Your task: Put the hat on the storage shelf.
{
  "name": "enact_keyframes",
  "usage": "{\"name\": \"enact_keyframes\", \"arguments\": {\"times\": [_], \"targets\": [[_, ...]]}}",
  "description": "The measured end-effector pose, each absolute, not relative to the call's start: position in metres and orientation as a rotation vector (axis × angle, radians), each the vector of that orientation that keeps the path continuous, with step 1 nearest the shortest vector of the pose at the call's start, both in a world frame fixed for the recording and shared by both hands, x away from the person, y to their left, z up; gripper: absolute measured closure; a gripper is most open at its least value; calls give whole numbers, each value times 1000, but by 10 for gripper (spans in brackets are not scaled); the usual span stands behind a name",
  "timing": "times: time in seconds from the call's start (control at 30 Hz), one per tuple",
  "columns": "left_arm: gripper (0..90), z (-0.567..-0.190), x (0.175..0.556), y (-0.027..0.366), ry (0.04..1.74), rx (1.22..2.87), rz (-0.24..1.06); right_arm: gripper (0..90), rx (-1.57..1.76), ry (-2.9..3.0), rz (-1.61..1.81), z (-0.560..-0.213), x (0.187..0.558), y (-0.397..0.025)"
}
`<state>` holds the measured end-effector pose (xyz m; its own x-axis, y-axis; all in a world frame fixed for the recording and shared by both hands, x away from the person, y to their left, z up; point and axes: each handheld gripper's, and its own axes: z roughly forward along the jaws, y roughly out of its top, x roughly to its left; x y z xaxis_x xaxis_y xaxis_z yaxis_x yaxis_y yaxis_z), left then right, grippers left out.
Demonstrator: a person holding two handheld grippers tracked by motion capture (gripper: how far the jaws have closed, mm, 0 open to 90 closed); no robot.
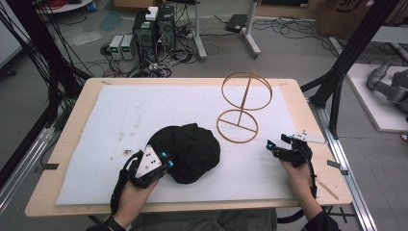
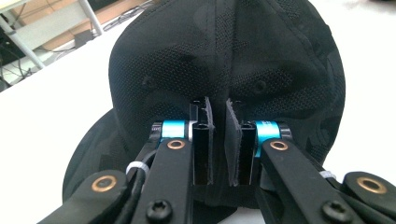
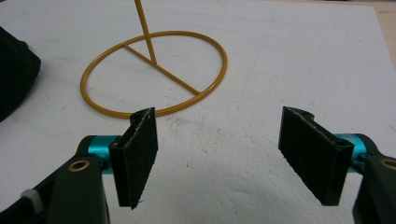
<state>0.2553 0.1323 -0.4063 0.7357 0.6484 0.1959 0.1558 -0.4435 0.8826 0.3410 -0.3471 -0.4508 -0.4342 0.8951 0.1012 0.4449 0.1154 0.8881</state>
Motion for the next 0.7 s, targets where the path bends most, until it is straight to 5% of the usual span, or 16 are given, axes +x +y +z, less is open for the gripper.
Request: {"name": "enact_keyframes", "arguments": {"times": [0.7], "targets": [[877,-389,255,140,586,1813,639,286,1218,1910,1335,-442,335,-340]]}}
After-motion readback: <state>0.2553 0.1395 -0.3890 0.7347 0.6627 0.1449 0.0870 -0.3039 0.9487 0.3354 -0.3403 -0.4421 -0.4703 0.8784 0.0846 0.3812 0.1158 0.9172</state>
